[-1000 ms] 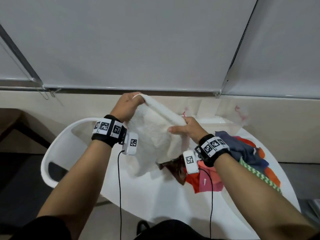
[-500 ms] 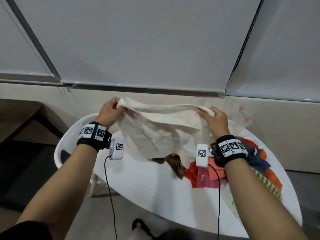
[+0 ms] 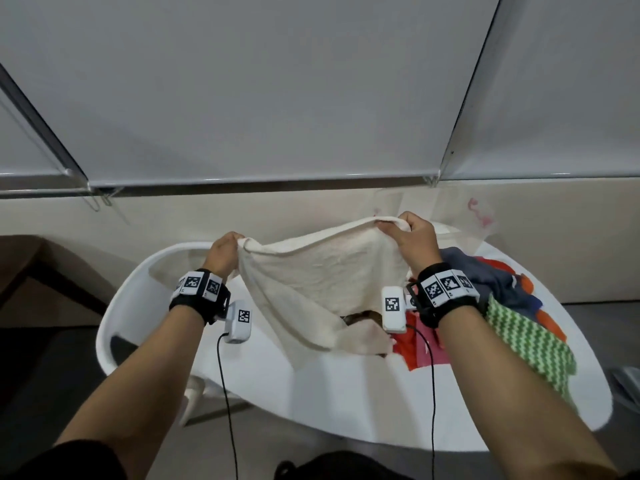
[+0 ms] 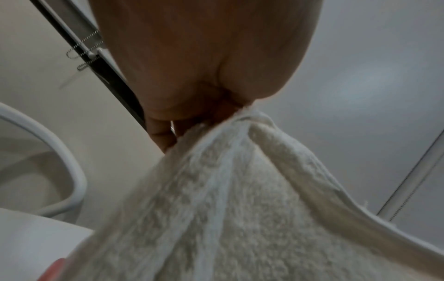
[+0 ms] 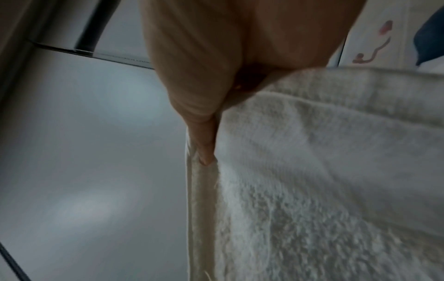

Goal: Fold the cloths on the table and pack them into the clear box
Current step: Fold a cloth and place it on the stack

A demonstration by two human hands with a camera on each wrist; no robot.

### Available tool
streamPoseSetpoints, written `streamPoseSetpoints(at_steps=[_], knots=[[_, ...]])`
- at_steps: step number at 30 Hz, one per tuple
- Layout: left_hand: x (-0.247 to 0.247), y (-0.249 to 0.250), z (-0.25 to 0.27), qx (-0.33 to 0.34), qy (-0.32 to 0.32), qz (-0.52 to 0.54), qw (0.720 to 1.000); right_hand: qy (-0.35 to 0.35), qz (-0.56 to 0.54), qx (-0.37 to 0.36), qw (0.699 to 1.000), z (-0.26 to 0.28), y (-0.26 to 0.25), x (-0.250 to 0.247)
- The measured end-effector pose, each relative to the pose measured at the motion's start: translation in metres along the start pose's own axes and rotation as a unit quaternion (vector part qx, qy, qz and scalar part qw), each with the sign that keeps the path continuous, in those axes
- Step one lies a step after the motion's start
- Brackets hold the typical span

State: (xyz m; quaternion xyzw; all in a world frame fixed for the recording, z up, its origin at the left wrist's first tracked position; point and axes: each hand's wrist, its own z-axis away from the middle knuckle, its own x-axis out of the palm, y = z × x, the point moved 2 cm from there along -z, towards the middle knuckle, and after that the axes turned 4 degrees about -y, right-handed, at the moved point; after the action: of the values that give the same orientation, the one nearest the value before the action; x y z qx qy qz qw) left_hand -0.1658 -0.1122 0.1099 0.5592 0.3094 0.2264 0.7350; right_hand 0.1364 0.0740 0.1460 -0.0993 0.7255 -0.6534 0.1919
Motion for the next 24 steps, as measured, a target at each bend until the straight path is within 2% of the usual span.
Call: streamPoseSetpoints(at_steps=[3,5,8,11,13,16,18,20,22,24], knots=[[-0.010,0.008,-0.010,0.000,-0.010,0.031,0.999,0.029,-0.023,0.002,0.999,0.001,-0.006,0.014],[-0.015,0.014,-0.016,0.006,-0.069,0.036,0.997,0.060,-0.039,-0.008,0.997,0.002,-0.012,0.020],[-0.018,0.029,-0.017,0.084,-0.193,-0.081,0.974,0.116,-0.054,-0.027,0.991,0.003,-0.024,0.020],[-0.012,0.036,-0.018,0.144,-0.240,-0.235,0.931,0.169,-0.062,-0.049,0.982,0.005,-0.037,0.010],[-0.005,0.036,-0.019,0.188,-0.238,-0.268,0.914,0.191,-0.067,-0.067,0.977,0.006,-0.042,0.001],[0.005,0.028,-0.027,0.238,-0.158,-0.250,0.925,0.223,-0.057,-0.075,0.970,0.008,-0.036,-0.023],[0.008,0.016,-0.033,0.225,-0.086,-0.237,0.941,0.248,-0.063,-0.057,0.965,0.012,-0.024,-0.043],[0.010,-0.001,-0.037,0.200,-0.051,-0.241,0.948,0.267,-0.073,-0.036,0.960,0.018,-0.012,-0.060],[0.012,-0.016,-0.042,0.175,-0.067,-0.246,0.951,0.275,-0.061,-0.022,0.959,0.024,-0.004,-0.068],[0.017,-0.028,-0.047,0.155,-0.111,-0.242,0.951,0.269,-0.052,-0.022,0.962,0.027,0.000,-0.074]])
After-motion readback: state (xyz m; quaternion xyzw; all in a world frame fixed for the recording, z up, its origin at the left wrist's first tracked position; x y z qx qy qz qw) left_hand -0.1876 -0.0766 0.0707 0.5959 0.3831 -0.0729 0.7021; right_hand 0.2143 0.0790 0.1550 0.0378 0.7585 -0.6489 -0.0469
